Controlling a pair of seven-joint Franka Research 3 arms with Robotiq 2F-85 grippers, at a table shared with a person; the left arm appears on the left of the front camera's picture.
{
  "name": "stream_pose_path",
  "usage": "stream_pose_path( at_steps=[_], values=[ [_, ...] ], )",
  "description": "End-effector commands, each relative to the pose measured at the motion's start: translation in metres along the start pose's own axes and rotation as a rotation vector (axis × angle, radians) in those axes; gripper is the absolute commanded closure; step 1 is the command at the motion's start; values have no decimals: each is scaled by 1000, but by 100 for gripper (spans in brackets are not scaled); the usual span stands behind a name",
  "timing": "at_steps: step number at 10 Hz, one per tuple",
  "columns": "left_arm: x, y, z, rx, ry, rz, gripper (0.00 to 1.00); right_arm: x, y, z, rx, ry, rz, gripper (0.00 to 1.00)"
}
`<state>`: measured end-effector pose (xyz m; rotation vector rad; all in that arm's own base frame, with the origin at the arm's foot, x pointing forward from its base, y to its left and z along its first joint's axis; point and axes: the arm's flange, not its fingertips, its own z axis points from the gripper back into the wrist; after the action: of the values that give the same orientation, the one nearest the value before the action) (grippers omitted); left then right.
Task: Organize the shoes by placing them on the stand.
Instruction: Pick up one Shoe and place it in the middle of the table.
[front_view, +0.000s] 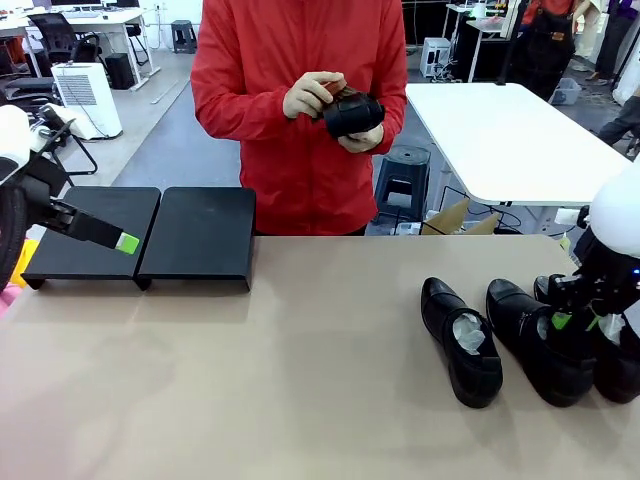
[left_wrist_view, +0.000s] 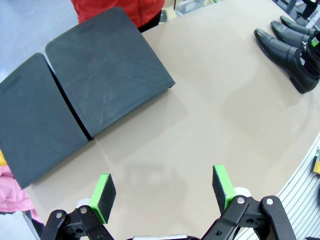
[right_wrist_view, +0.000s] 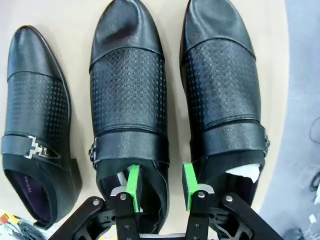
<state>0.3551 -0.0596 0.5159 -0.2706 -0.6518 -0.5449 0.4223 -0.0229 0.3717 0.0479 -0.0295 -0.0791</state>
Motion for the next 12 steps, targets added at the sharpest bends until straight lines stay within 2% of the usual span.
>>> stream_pose_path(
  at_steps=[1,3,5,8,12],
  values=[
    [0,1,0,-7,-2,2,0,12,0,-8,-5,9,3,55],
    [0,1,0,-7,-2,2,0,12,2,-13,4,31,11,55],
    [0,1,0,-7,-2,2,0,3,5,4,0,0,17,55],
    [0,1,0,-7,-2,2,0,-5,6,-3,-15,95,8,55],
    [0,1,0,-7,-2,2,0,-8,8,-10,-25,128,7,55]
  ],
)
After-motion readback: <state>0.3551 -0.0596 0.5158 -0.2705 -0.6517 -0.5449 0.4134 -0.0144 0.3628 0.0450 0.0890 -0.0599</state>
